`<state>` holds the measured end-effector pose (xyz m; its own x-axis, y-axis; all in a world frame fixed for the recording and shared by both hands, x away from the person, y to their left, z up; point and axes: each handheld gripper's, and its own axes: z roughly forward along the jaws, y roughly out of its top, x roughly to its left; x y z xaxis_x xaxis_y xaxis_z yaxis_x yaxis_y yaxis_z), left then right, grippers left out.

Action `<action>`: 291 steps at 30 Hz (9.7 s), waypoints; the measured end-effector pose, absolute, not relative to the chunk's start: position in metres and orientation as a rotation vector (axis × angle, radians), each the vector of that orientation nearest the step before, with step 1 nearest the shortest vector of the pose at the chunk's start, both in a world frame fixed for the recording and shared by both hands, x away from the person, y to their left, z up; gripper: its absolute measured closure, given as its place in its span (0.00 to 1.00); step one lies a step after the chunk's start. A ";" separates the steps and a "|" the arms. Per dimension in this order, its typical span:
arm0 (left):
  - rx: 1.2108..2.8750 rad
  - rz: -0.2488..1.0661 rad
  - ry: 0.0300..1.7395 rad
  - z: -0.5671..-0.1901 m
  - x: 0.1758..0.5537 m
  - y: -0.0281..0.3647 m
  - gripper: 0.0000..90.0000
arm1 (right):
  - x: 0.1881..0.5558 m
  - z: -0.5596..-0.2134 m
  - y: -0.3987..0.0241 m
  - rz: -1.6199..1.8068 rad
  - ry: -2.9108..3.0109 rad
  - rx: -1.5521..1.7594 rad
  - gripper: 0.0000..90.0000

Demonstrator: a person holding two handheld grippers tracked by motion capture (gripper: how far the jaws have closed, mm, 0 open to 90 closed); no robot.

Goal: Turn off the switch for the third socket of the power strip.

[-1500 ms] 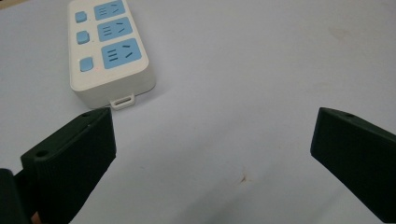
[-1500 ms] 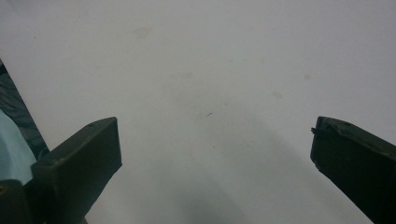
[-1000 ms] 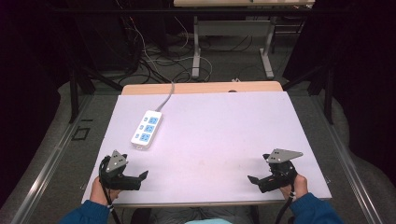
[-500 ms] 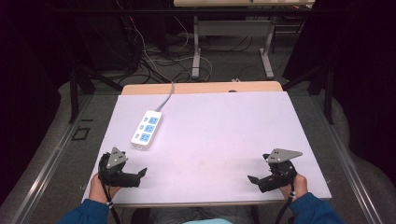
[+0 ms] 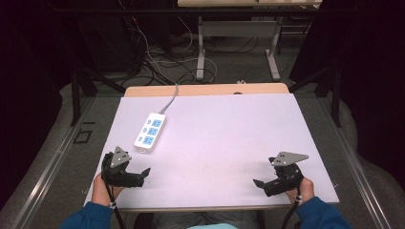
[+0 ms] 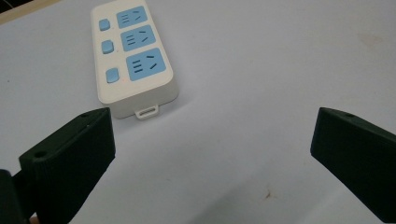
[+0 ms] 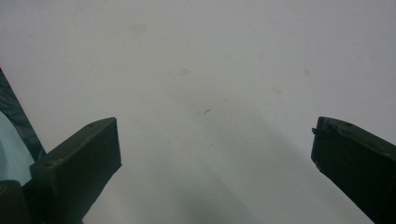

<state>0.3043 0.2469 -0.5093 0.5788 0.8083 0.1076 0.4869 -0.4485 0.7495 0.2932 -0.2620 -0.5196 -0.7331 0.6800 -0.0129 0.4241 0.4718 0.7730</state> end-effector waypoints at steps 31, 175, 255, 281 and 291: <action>2.086 0.635 1.074 -0.503 0.333 0.252 0.00 | 0.294 -0.521 -0.261 1.115 2.406 0.947 0.01; 2.069 0.579 1.242 -0.536 0.425 0.266 1.00 | 0.296 -0.523 -0.260 1.089 2.430 0.952 0.03; 2.052 0.557 1.228 -0.539 0.425 0.266 1.00 | 0.296 -0.523 -0.260 1.070 2.442 0.951 0.03; 2.054 0.559 1.230 -0.539 0.424 0.266 1.00 | 0.295 -0.523 -0.261 1.074 2.444 0.950 0.03; 2.053 0.560 1.232 -0.539 0.424 0.265 1.00 | 0.295 -0.523 -0.260 1.071 2.444 0.950 0.03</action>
